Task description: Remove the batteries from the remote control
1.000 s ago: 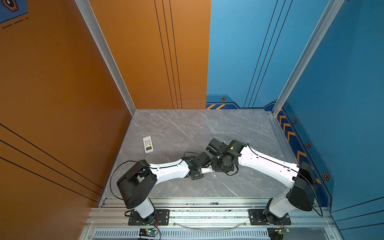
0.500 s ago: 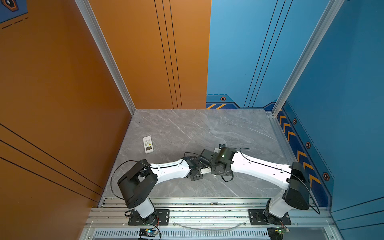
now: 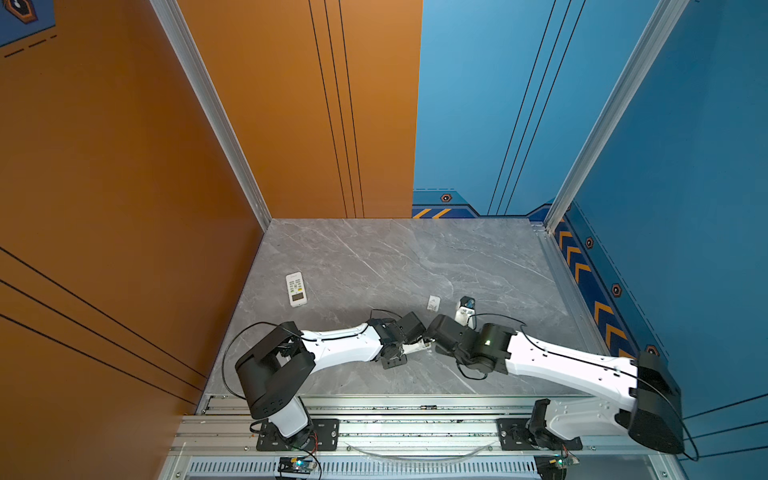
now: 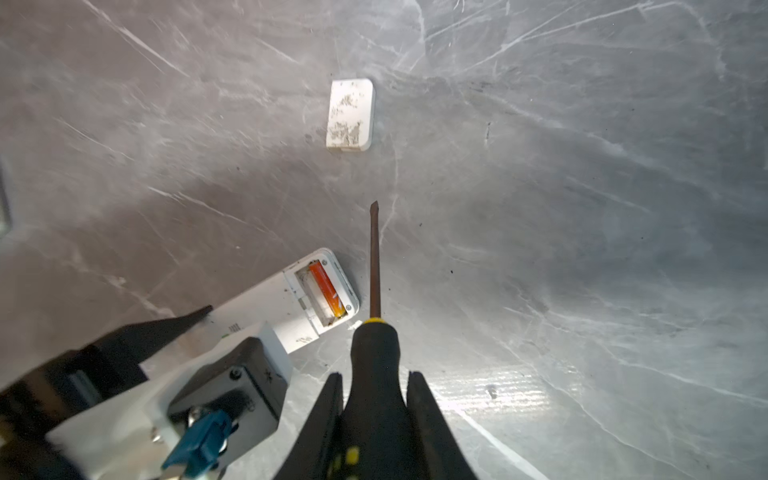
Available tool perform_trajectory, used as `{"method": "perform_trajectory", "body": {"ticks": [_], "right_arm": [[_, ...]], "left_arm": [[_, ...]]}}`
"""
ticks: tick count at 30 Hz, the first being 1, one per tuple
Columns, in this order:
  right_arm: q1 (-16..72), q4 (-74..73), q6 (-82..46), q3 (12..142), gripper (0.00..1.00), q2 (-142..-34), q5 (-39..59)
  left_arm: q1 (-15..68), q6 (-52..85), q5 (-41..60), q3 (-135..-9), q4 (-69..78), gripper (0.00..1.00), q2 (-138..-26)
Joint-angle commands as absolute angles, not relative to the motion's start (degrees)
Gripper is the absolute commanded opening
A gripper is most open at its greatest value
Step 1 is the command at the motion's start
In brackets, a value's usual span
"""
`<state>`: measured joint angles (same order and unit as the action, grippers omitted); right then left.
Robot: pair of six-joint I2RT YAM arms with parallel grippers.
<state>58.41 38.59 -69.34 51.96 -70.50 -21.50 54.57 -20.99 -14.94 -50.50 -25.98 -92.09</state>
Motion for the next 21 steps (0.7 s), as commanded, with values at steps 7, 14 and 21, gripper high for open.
{"method": "perform_trajectory", "body": {"ticks": [7,14,21], "right_arm": [[51.10,49.00,-56.17,60.06,0.00,-71.00,3.53],[52.42,53.64,-55.22,65.51,0.00,-77.75,7.79],[53.00,56.42,-54.70,67.39,0.00,-79.05,4.79]], "left_arm": [[52.94,-20.21,-12.42,-47.11,-25.40,0.00,-90.09],[52.86,-20.72,-13.51,-47.07,-24.53,0.00,-90.00],[52.93,-21.08,-13.60,-47.08,-24.42,0.00,-90.17]]}}
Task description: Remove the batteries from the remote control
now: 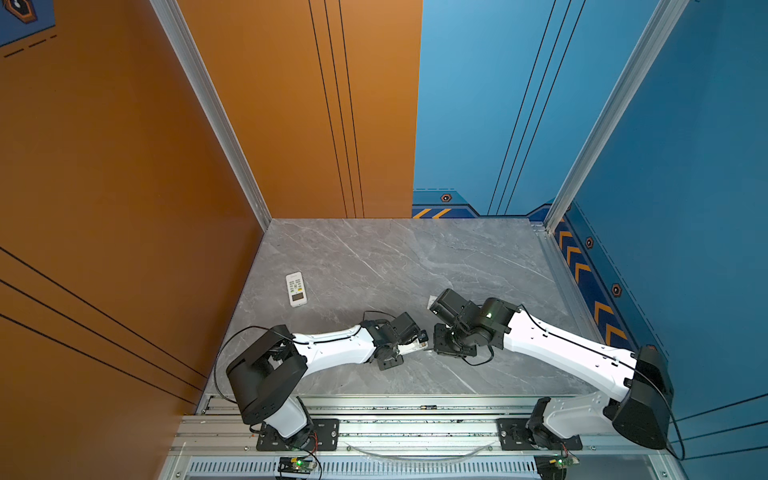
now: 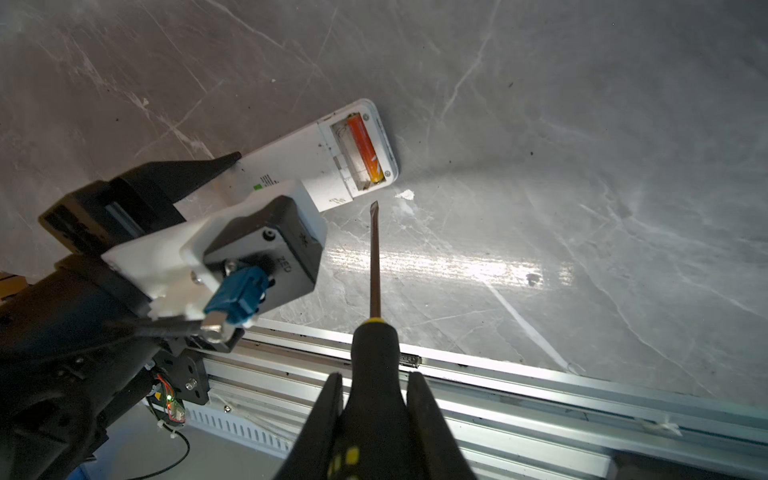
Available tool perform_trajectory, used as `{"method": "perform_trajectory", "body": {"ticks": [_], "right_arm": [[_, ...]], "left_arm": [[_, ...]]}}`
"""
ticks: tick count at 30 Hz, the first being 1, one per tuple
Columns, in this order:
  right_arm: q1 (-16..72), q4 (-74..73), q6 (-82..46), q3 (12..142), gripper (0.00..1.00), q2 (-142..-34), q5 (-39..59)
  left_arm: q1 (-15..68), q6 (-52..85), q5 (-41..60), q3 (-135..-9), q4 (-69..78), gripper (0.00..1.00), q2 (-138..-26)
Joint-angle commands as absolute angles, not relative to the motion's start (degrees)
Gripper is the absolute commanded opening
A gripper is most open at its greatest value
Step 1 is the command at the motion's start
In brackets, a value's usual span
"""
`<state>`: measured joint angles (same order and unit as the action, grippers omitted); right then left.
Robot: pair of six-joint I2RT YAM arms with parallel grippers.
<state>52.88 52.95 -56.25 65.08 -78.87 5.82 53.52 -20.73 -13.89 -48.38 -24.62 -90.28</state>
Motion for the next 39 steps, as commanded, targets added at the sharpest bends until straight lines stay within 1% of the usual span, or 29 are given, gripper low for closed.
{"method": "perform_trajectory", "body": {"ticks": [1,4,20,30,39], "right_arm": [[52.98,56.43,-54.58,67.48,0.00,-79.14,4.54],[52.80,56.35,-54.50,67.99,0.00,-79.02,3.43],[51.77,55.54,-54.29,69.07,0.00,-82.35,4.07],[50.91,55.20,-54.48,70.81,0.00,-82.44,4.13],[50.40,55.45,-54.67,69.75,0.00,-83.16,4.62]], "left_arm": [[52.98,-21.09,-13.66,-47.00,-24.35,0.00,-90.02],[52.89,-21.16,-13.74,-46.82,-24.35,0.00,-90.07],[52.75,-21.79,-13.62,-47.36,-23.93,0.00,-90.79],[52.30,-22.37,-13.13,-47.72,-23.64,0.00,-91.23],[51.72,-22.76,-12.67,-47.75,-23.29,0.00,-91.63]]}}
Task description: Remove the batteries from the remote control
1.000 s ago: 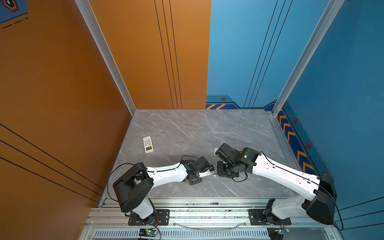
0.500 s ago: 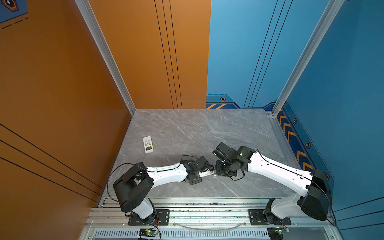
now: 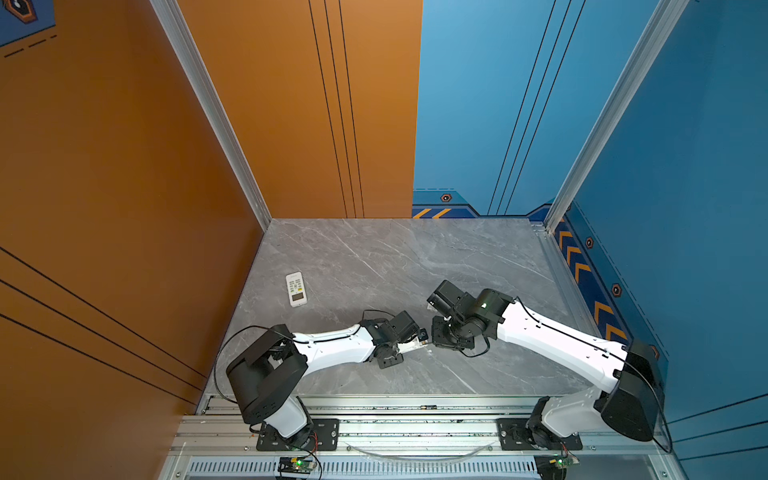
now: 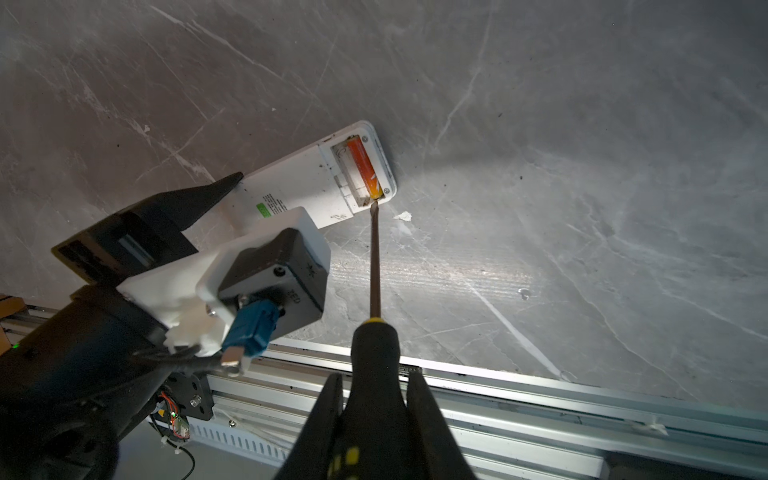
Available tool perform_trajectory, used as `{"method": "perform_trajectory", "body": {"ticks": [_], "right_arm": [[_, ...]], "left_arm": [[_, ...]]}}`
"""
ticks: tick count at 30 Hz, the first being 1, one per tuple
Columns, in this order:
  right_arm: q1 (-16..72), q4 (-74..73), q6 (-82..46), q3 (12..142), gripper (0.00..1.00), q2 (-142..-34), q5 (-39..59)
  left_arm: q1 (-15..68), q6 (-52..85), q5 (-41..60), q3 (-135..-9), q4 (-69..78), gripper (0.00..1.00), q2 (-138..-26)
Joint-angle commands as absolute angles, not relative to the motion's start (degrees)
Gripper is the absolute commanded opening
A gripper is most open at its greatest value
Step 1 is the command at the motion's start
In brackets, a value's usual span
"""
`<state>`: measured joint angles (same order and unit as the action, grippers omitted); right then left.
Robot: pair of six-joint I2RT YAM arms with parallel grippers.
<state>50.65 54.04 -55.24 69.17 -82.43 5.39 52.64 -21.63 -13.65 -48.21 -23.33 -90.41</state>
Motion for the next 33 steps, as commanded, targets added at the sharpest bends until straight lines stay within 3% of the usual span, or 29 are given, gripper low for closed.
{"method": "perform_trajectory", "body": {"ticks": [1,33], "right_arm": [[50.45,55.46,-54.67,69.61,0.00,-83.23,4.49],[50.83,52.43,-56.46,72.25,0.00,-88.95,-0.96]], "left_arm": [[51.71,-22.84,-12.66,-47.86,-23.24,0.00,-91.70],[50.48,-24.87,-9.06,-47.20,-22.41,0.00,-91.48]]}}
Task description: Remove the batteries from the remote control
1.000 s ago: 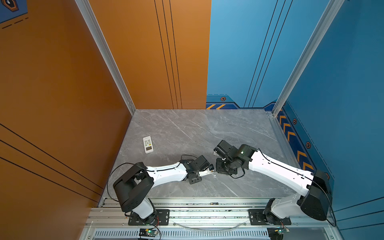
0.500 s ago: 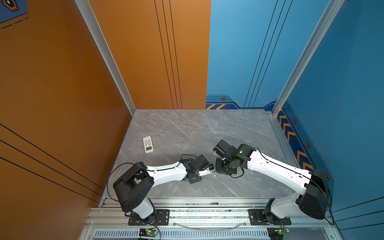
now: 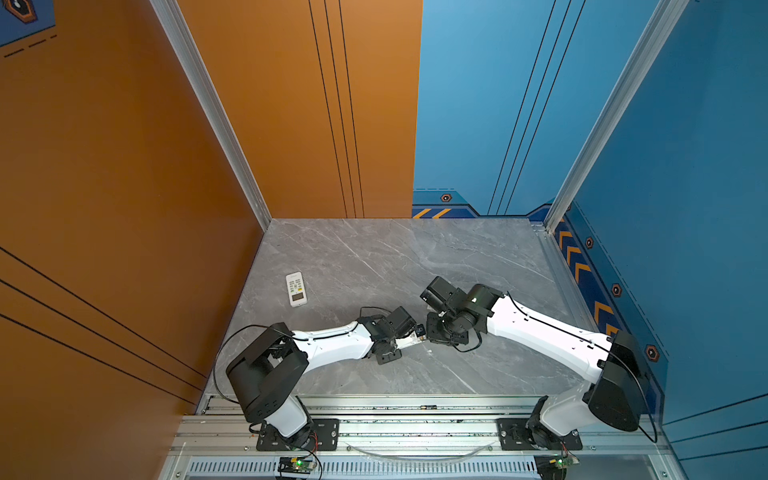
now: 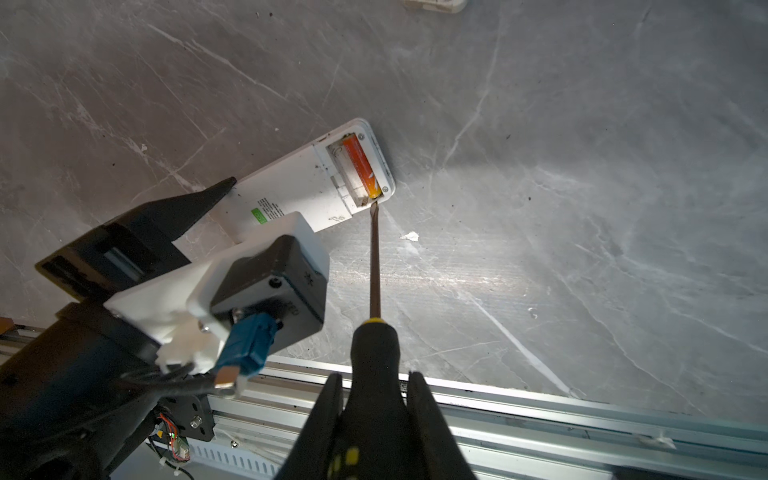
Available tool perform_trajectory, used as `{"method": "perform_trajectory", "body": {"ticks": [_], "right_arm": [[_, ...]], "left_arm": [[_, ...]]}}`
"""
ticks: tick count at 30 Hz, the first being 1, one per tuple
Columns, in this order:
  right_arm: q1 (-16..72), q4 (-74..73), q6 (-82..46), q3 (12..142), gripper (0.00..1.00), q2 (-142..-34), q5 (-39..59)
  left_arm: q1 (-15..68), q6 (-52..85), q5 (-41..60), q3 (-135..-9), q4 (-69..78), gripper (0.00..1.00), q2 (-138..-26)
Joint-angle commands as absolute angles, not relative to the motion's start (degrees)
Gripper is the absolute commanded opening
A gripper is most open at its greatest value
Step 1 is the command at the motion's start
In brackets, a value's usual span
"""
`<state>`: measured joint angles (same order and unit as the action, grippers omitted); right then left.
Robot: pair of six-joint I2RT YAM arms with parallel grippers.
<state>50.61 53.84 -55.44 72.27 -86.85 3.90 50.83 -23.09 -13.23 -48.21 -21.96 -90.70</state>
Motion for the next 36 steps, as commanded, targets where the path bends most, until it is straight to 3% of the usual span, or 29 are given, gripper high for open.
{"method": "perform_trajectory", "body": {"ticks": [1,21,36], "right_arm": [[50.96,52.06,-56.79,72.03,0.00,-88.81,-1.30],[50.35,50.00,-58.40,69.70,0.00,-82.81,2.63],[50.50,50.54,-57.62,67.78,0.00,-84.63,2.55]], "left_arm": [[50.52,-24.87,-8.81,-47.18,-22.41,0.00,-91.42],[49.04,-23.64,-12.48,-47.98,-23.26,0.00,-92.72],[49.92,-23.64,-13.18,-47.57,-23.27,0.00,-91.99]]}}
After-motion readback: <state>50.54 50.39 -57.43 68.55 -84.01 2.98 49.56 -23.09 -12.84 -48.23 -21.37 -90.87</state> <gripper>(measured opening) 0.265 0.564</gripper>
